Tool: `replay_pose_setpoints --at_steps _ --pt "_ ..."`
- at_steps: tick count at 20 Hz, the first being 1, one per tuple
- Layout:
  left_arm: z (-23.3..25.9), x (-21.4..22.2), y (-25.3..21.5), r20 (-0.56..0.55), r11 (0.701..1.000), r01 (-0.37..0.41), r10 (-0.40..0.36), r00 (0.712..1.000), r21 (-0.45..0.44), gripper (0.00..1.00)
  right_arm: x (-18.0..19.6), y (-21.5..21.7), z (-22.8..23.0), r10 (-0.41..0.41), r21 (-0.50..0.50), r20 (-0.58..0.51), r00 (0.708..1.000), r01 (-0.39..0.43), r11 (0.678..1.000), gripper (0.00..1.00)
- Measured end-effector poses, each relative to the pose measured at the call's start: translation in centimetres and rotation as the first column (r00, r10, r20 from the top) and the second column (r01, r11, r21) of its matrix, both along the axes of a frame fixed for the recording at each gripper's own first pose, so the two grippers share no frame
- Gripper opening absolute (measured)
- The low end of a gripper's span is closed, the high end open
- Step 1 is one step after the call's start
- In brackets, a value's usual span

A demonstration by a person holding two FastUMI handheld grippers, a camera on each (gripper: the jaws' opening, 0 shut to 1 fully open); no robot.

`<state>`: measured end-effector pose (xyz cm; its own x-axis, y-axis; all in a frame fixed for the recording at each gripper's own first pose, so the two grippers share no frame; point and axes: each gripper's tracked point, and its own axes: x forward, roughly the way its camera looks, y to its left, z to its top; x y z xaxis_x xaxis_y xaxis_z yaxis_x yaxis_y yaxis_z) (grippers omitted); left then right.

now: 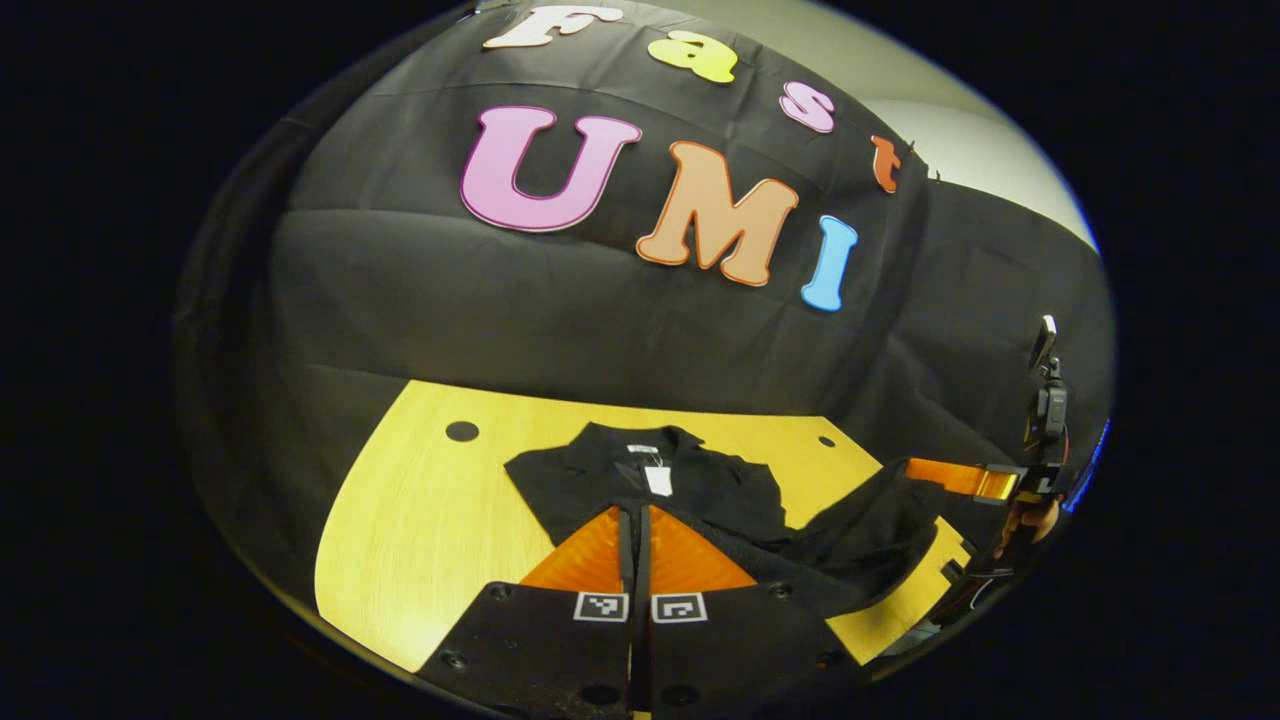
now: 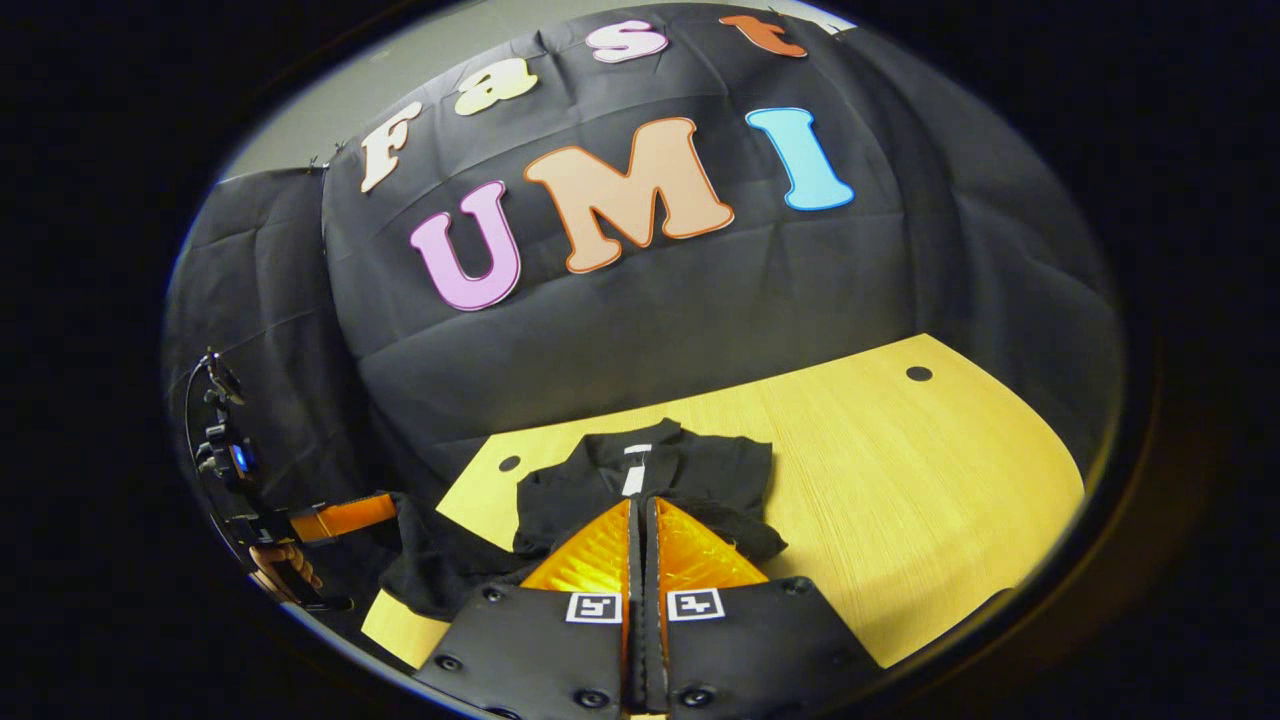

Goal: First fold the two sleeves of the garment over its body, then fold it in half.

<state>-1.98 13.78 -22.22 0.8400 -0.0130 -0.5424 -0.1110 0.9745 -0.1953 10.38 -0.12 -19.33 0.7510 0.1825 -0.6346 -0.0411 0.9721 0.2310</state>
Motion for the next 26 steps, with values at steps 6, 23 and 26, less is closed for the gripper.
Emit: replay_pose_setpoints --at_steps 6,23,26 --pt "-0.2 5.9 2.9 0.035 0.998 -0.050 0.048 0.998 0.041 0.00 6.7 -0.9 0.2 0.015 0.020 0.037 0.999 -0.015 1.000 0.02" --pt "-5.9 17.9 7.1 0.000 0.987 -0.133 0.133 0.991 0.091 0.00 19.5 -1.6 -3.4 0.028 0.035 0.067 0.997 -0.031 0.999 0.02" --pt "-7.7 18.3 8.1 -0.037 0.981 -0.153 0.159 0.987 0.122 0.00 21.2 -2.6 -5.1 0.000 0.040 0.044 0.999 -0.002 0.999 0.02"
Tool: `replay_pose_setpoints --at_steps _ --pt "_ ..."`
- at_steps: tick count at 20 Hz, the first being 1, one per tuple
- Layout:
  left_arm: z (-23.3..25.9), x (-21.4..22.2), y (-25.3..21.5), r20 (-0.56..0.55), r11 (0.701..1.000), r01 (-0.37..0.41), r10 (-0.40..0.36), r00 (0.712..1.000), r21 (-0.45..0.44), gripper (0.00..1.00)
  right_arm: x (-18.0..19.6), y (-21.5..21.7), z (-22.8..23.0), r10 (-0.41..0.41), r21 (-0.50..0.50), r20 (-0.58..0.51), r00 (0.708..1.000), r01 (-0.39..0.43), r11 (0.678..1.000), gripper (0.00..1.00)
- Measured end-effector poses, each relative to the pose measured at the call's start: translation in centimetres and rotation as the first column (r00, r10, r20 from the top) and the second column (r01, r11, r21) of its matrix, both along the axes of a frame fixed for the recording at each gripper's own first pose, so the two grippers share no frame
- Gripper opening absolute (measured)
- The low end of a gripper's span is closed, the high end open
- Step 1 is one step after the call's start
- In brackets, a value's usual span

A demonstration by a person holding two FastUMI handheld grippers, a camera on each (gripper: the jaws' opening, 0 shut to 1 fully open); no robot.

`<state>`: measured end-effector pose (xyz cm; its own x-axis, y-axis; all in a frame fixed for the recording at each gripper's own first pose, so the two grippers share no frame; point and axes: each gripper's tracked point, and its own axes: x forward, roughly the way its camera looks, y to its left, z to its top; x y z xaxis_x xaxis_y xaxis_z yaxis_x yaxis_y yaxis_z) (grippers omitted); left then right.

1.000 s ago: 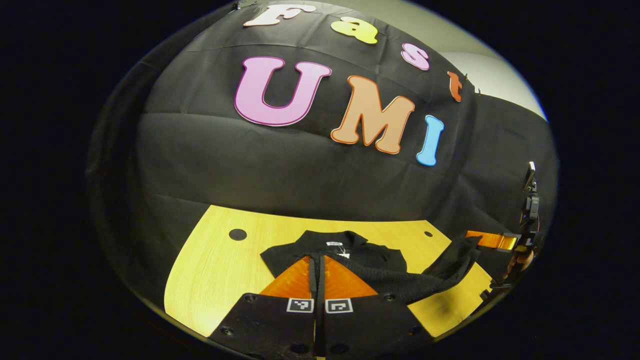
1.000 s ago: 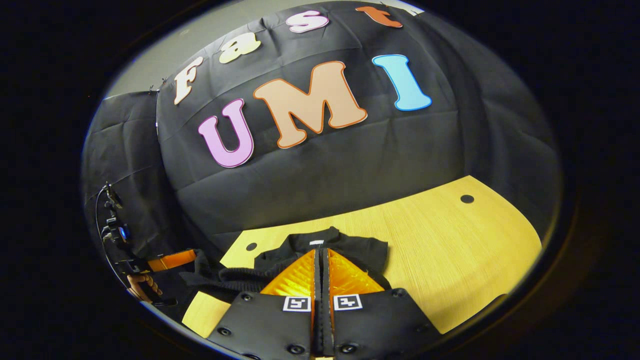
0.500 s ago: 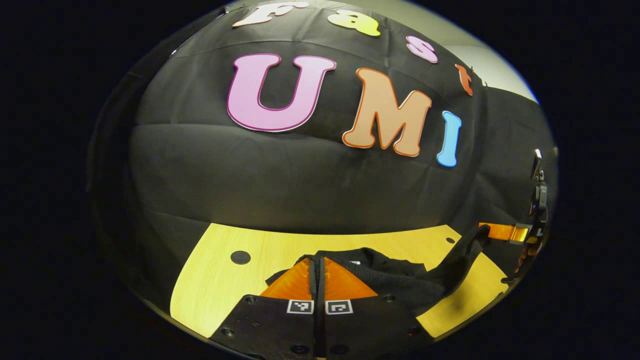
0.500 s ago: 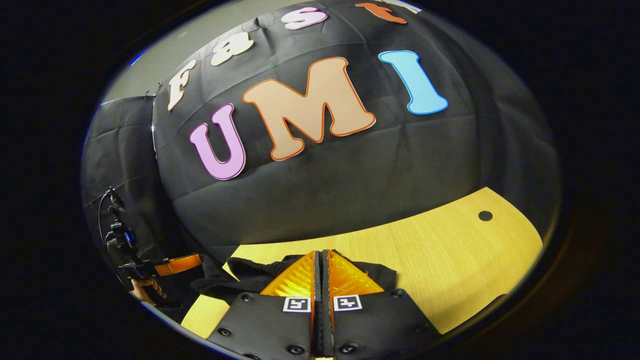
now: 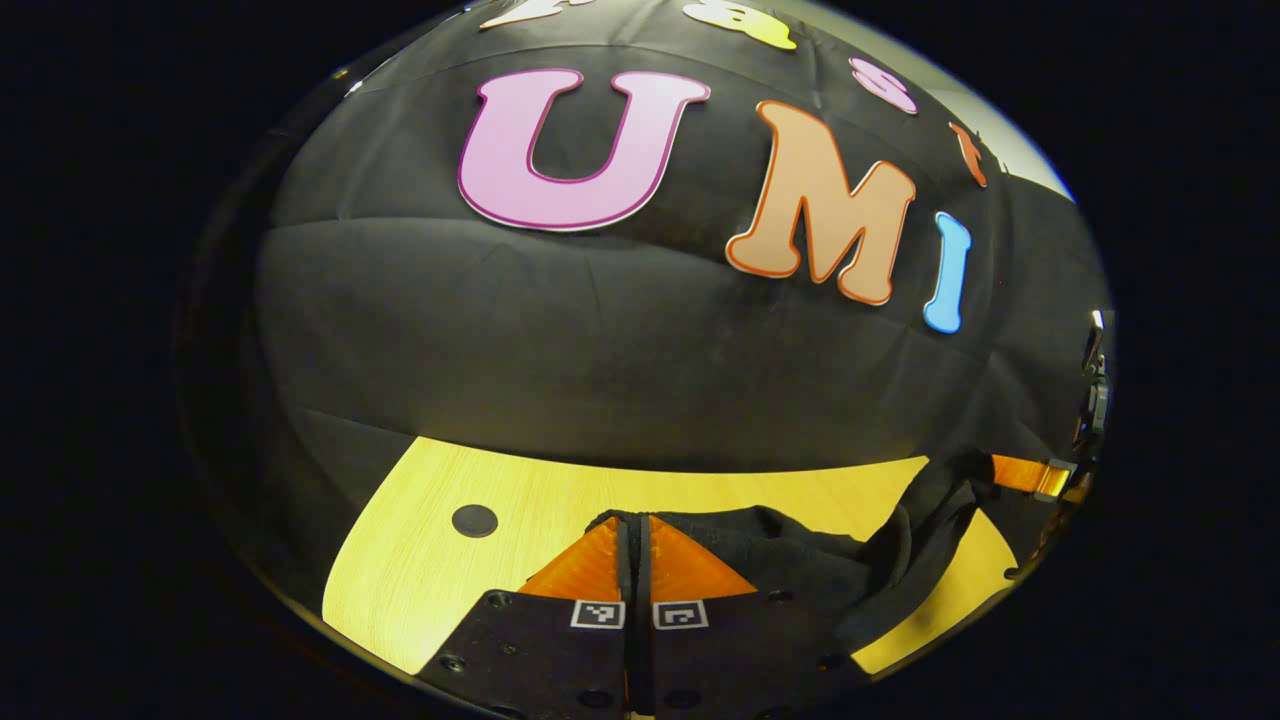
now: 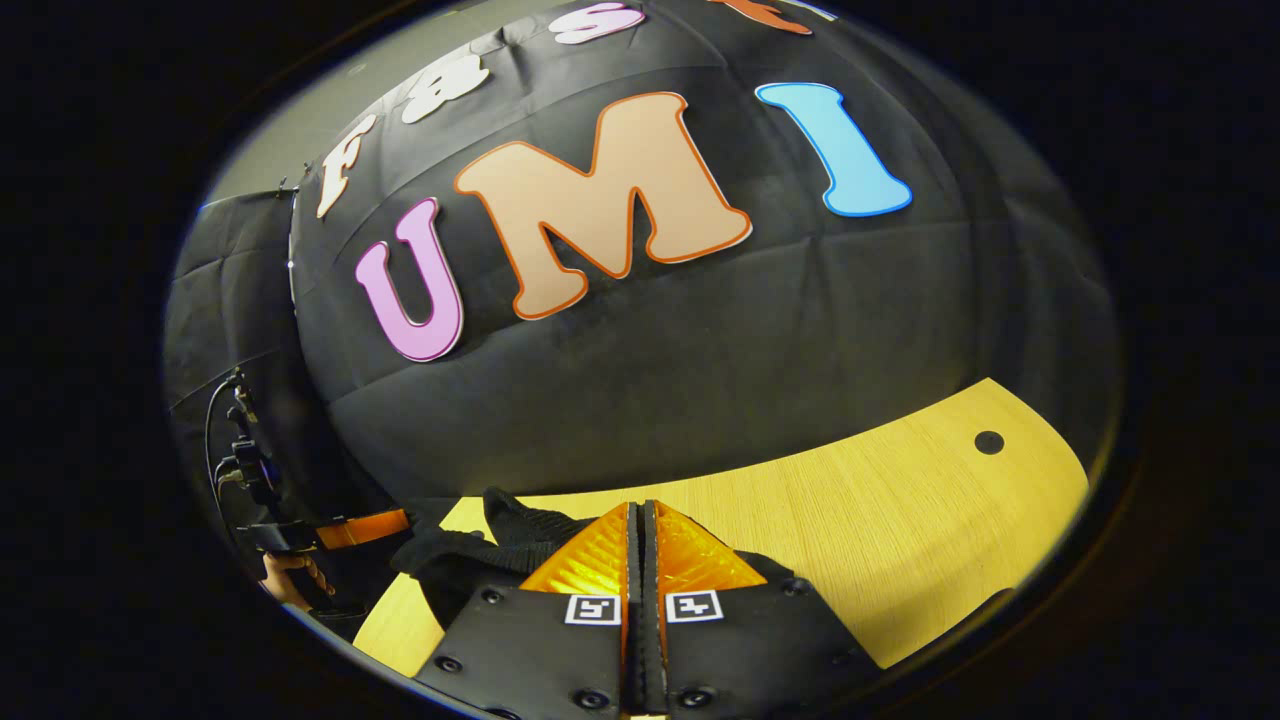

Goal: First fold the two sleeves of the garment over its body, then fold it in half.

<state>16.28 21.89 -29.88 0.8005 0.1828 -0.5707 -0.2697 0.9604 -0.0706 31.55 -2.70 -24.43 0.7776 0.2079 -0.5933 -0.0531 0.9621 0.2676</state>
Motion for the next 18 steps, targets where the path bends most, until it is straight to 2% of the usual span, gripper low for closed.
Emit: replay_pose_setpoints --at_steps 1,2,3,4,5,6,11,16,18 --pt "-0.8 -0.2 0.9 -0.033 0.999 -0.025 0.027 0.999 0.041 0.00 0.2 -0.7 -0.8 -0.034 -0.011 -0.029 0.999 0.034 0.999 0.02" --pt "-1.6 -0.8 2.5 -0.081 0.990 -0.071 0.081 0.993 0.124 0.24 0.6 -1.9 -1.6 -0.080 -0.039 -0.051 0.995 0.078 0.996 0.07" --pt "-2.1 -1.3 4.1 -0.114 0.976 -0.102 0.125 0.986 0.193 0.48 0.7 -2.7 -2.3 -0.114 -0.057 -0.057 0.992 0.111 0.992 0.37" --pt "-2.0 -1.5 4.6 -0.123 0.971 -0.113 0.141 0.982 0.211 0.72 1.0 -2.8 -1.1 -0.111 -0.041 -0.037 0.993 0.109 0.993 0.67" --pt "-2.0 -1.5 4.0 -0.104 0.975 -0.119 0.140 0.985 0.185 0.96 1.3 -2.6 -0.5 -0.108 -0.042 -0.009 0.994 0.107 0.993 0.97" --pt "-1.4 -1.0 3.7 -0.066 0.977 -0.134 0.147 0.987 0.166 0.92 1.6 -3.1 0.0 -0.110 -0.066 0.021 0.994 0.111 0.992 0.97" --pt "2.4 -0.7 3.0 0.012 0.965 -0.165 0.166 0.986 0.202 0.93 0.8 -4.3 2.6 -0.088 -0.143 0.105 0.991 0.103 0.984 0.97" --pt "7.8 -3.1 0.8 0.070 0.968 -0.179 0.169 0.983 0.177 0.94 -2.5 -3.4 6.8 -0.011 -0.216 0.204 0.979 0.056 0.975 0.97" --pt "10.6 -4.3 0.3 0.140 0.962 -0.190 0.164 0.976 0.198 0.94 -4.6 -2.7 8.1 0.014 -0.239 0.224 0.974 0.041 0.970 0.97"
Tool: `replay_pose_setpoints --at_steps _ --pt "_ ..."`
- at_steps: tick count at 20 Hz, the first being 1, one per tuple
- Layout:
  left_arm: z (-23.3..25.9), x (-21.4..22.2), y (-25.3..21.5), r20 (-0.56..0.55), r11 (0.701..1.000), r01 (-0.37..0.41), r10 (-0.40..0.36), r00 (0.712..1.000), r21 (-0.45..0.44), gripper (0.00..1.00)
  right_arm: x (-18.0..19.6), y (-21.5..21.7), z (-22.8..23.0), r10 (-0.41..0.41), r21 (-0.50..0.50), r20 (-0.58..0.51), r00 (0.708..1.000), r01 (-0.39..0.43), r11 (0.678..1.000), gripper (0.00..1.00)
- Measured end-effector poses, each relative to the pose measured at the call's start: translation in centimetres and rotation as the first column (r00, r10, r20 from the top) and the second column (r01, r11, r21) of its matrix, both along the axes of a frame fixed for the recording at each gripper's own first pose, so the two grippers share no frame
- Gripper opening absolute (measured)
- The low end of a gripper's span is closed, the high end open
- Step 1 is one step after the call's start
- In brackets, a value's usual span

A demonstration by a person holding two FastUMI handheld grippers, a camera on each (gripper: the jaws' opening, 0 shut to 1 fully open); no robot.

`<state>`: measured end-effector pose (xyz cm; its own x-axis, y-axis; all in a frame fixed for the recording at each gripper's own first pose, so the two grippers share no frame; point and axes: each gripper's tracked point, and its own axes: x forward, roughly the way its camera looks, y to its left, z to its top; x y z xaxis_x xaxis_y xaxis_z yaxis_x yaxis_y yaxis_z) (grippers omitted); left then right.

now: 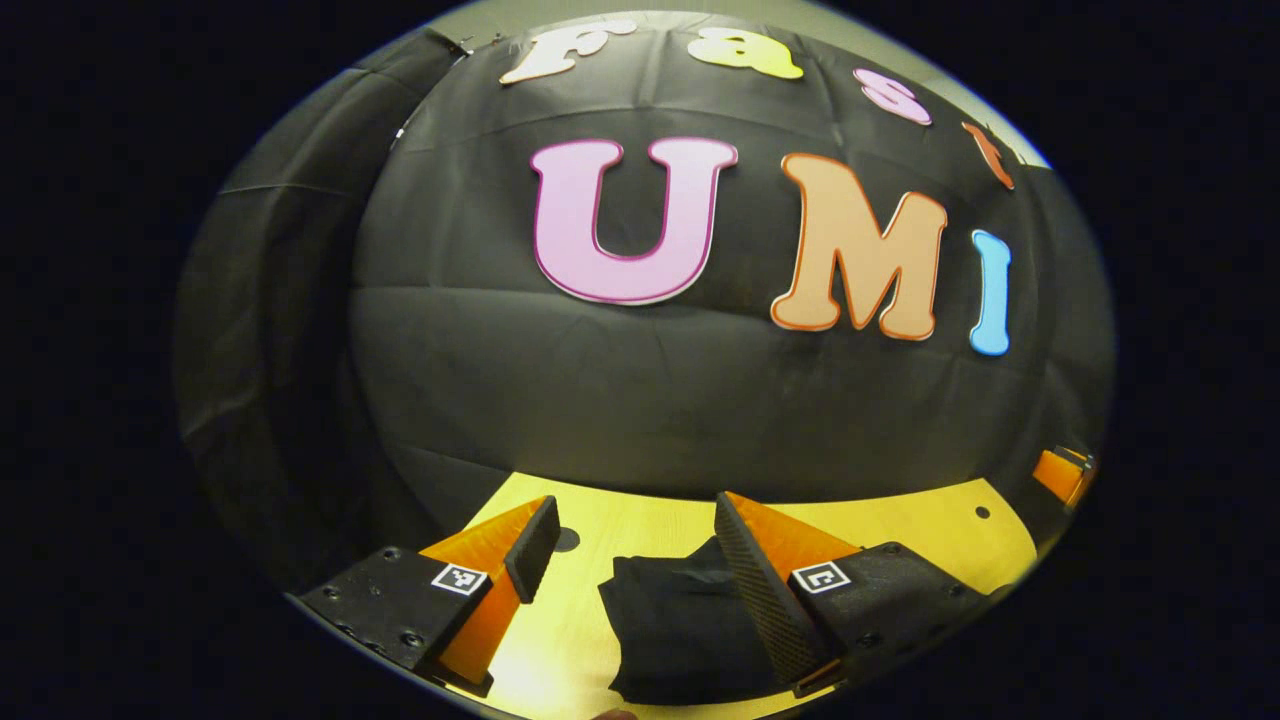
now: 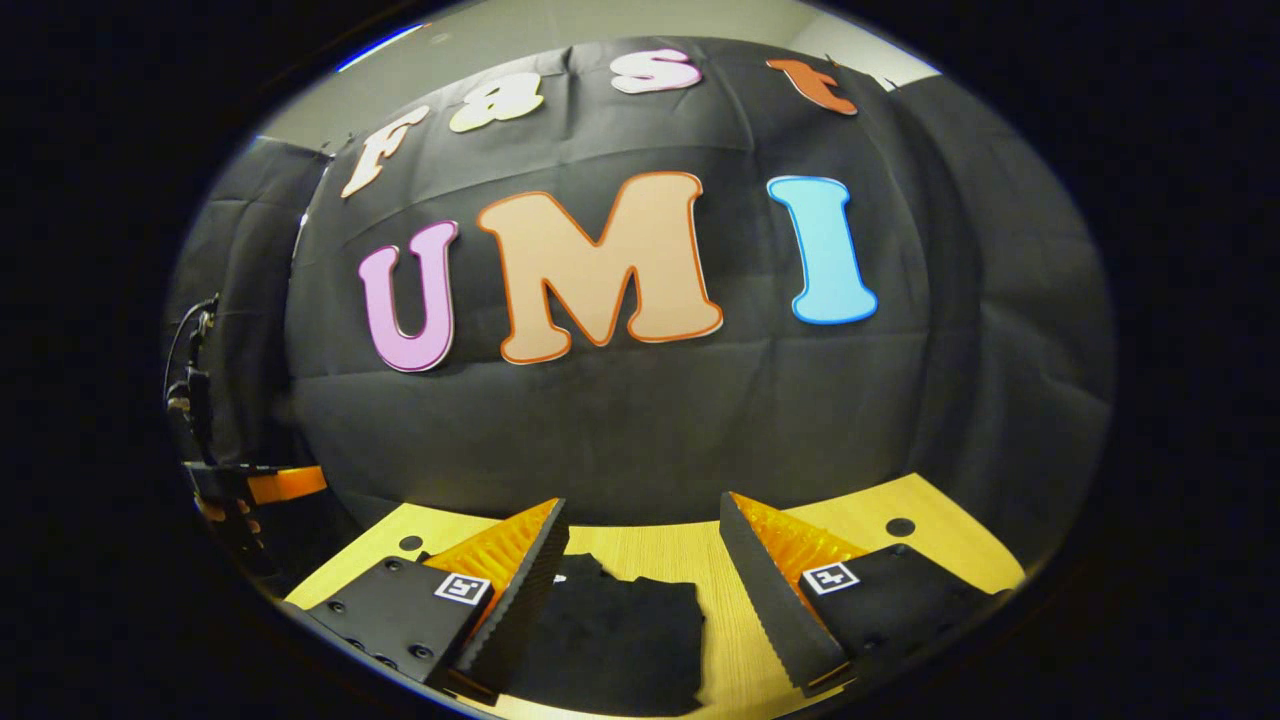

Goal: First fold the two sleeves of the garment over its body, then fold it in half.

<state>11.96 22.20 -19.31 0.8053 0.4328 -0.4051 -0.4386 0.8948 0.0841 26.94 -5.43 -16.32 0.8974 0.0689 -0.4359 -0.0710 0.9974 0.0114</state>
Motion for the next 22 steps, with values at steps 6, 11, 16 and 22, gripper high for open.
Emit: replay_pose_setpoints --at_steps 6,11,16,22 --pt "5.7 -6.4 -3.2 0.090 0.996 0.053 -0.059 0.994 0.065 0.93 -6.8 1.3 3.6 0.006 -0.019 0.059 0.998 -0.005 1.000 0.94" --pt "8.1 -12.6 -5.5 0.134 0.997 0.052 -0.059 0.989 0.056 0.93 -12.2 1.9 6.5 0.020 -0.022 0.100 0.995 -0.018 1.000 0.97" --pt "9.9 -18.5 -8.6 0.139 0.993 0.061 -0.074 0.988 0.097 0.92 -18.5 2.2 8.1 0.038 -0.018 0.135 0.990 -0.036 0.999 0.96" --pt "13.2 -24.6 -12.9 0.175 0.988 0.078 -0.102 0.979 0.136 0.92 -25.3 2.5 7.6 0.013 -0.005 0.116 0.993 -0.012 1.000 0.97"
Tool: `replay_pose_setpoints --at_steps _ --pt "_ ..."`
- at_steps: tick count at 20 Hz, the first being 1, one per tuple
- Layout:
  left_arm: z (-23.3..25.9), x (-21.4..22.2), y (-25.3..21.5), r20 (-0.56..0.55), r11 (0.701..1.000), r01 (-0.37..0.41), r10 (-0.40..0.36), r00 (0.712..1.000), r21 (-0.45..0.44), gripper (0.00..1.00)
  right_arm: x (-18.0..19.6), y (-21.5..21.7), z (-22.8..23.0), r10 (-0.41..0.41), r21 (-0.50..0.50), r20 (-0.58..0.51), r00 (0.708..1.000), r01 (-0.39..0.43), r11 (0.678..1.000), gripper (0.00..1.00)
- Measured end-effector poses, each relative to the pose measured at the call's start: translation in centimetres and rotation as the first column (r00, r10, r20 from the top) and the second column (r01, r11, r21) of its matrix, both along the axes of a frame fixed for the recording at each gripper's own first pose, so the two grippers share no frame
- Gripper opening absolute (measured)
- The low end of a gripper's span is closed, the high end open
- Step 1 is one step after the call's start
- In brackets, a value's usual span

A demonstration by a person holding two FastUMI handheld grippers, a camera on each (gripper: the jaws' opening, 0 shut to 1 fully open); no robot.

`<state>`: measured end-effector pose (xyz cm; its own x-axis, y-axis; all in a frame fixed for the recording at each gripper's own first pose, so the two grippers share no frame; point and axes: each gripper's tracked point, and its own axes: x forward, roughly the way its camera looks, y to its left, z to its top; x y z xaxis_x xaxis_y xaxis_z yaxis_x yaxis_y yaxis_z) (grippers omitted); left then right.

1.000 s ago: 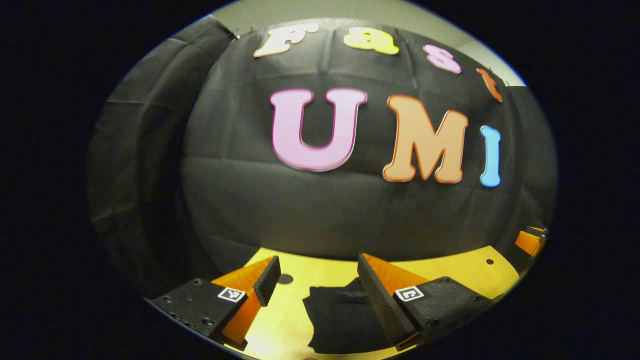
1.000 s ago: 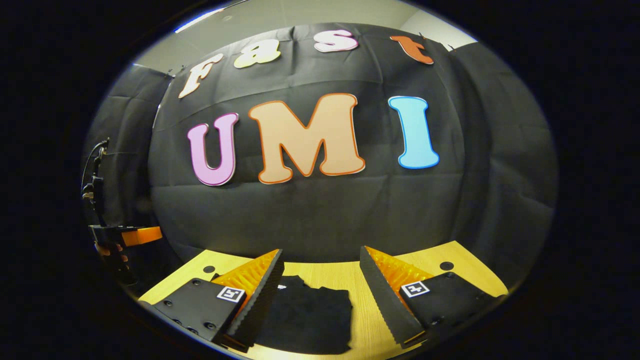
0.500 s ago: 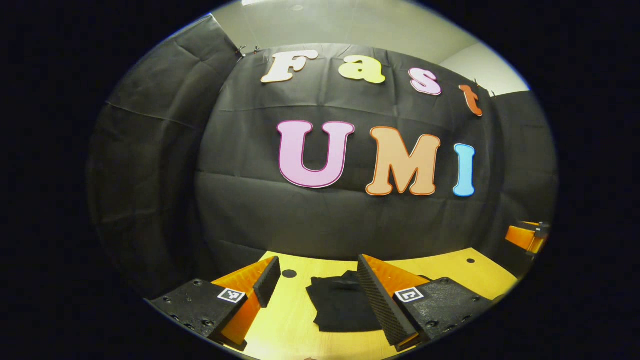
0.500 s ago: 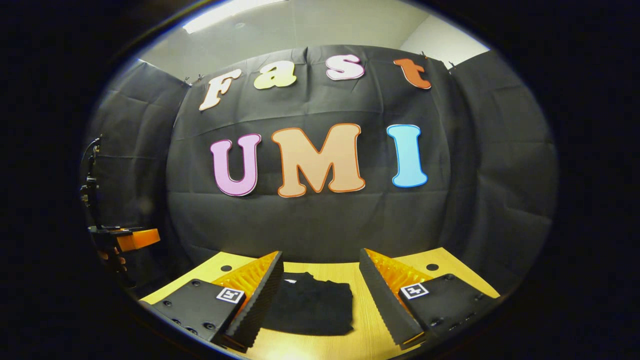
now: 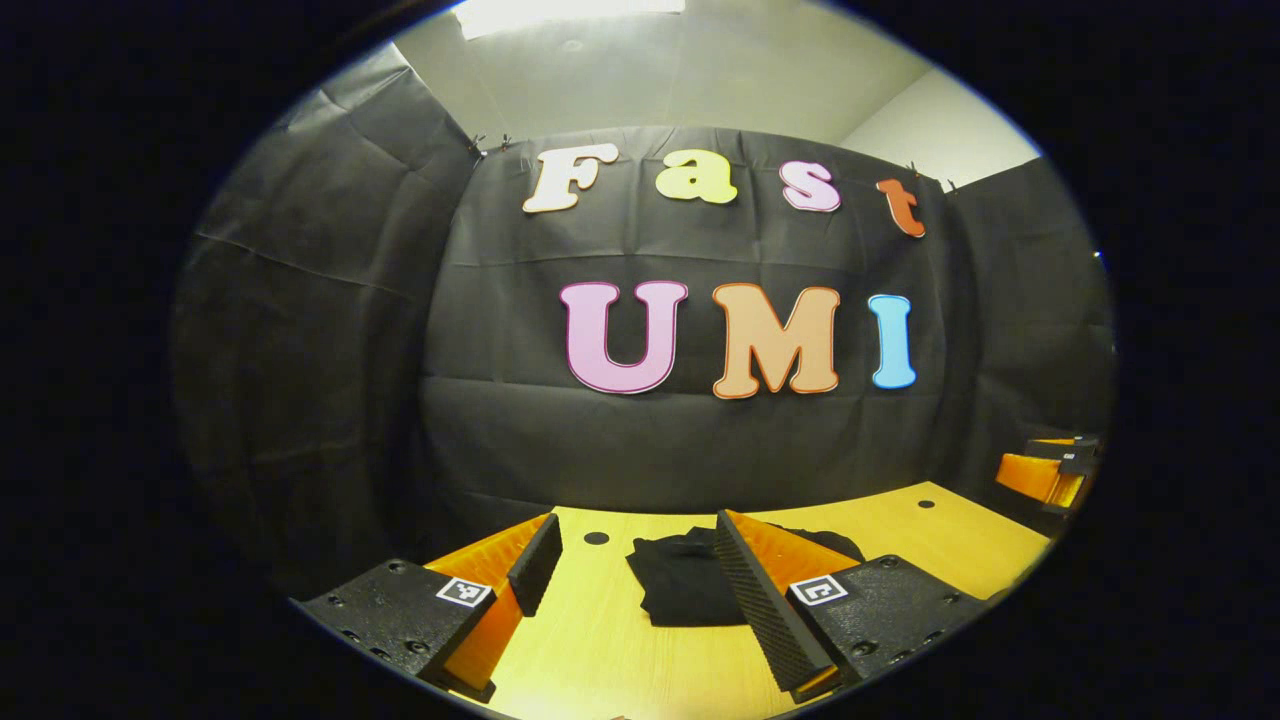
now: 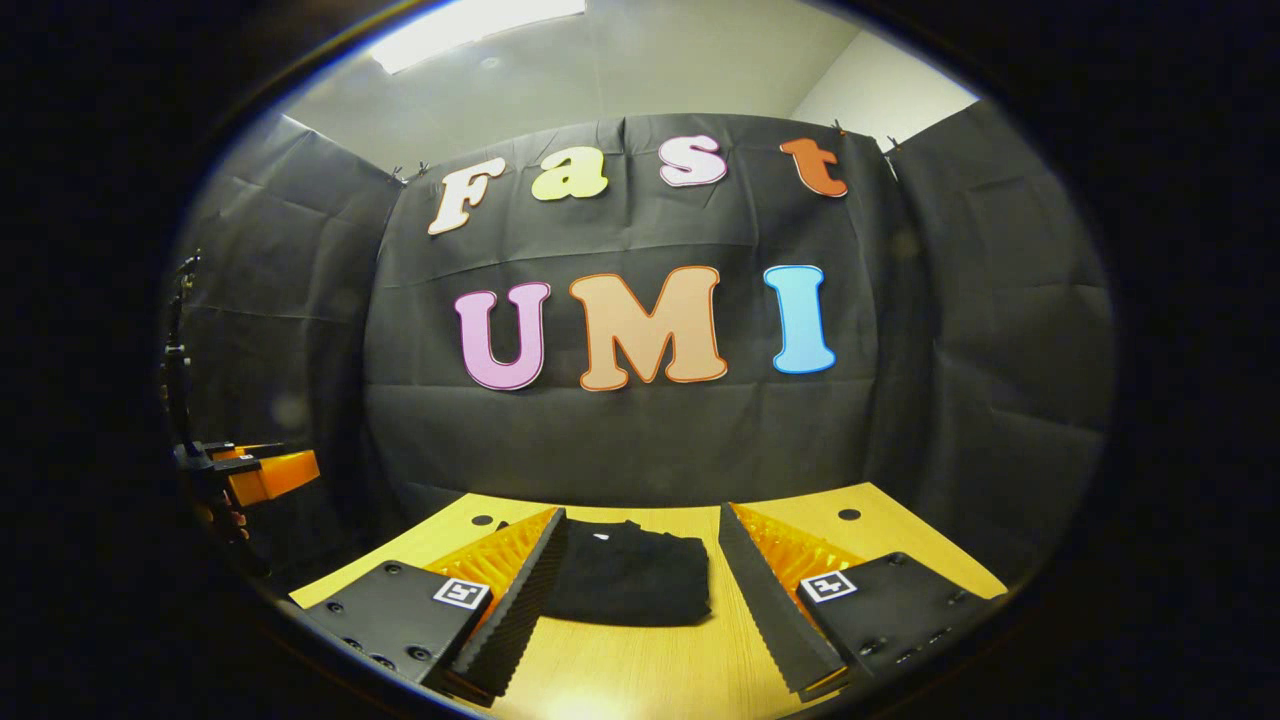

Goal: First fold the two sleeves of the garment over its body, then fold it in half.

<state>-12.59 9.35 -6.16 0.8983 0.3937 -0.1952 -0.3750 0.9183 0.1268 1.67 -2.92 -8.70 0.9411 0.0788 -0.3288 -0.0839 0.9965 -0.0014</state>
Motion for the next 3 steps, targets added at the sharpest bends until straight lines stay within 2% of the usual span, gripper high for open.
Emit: replay_pose_setpoints --at_steps 3 --pt "-0.5 -1.2 -1.4 -0.001 0.998 0.025 -0.025 1.000 -0.056 0.92 -1.7 0.9 1.1 -0.006 0.012 0.010 1.000 0.006 1.000 0.96"
